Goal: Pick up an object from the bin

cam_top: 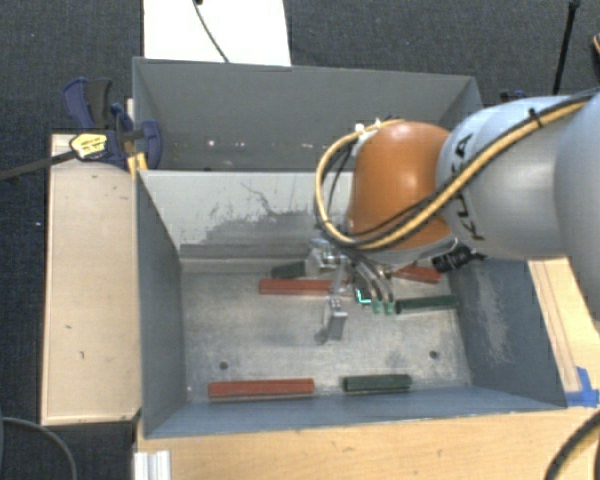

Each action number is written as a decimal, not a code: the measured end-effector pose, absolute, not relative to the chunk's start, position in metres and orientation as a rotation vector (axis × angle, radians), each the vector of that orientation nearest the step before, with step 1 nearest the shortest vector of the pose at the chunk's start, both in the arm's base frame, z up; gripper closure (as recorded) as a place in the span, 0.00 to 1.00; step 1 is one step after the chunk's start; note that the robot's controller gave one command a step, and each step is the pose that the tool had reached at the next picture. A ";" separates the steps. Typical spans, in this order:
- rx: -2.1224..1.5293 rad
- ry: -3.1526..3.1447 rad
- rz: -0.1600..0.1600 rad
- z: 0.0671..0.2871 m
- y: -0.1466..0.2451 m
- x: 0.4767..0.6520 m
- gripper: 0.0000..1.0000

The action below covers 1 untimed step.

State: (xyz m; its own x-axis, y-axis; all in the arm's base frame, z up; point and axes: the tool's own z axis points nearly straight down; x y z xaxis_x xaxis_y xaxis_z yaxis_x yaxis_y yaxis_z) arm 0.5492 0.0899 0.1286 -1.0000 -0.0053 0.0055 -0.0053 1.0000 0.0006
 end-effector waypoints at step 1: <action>0.042 -3.141 0.002 0.071 0.051 0.581 0.00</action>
Offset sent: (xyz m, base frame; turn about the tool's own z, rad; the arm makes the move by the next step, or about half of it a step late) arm 0.0315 -0.0359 -0.0548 -0.0250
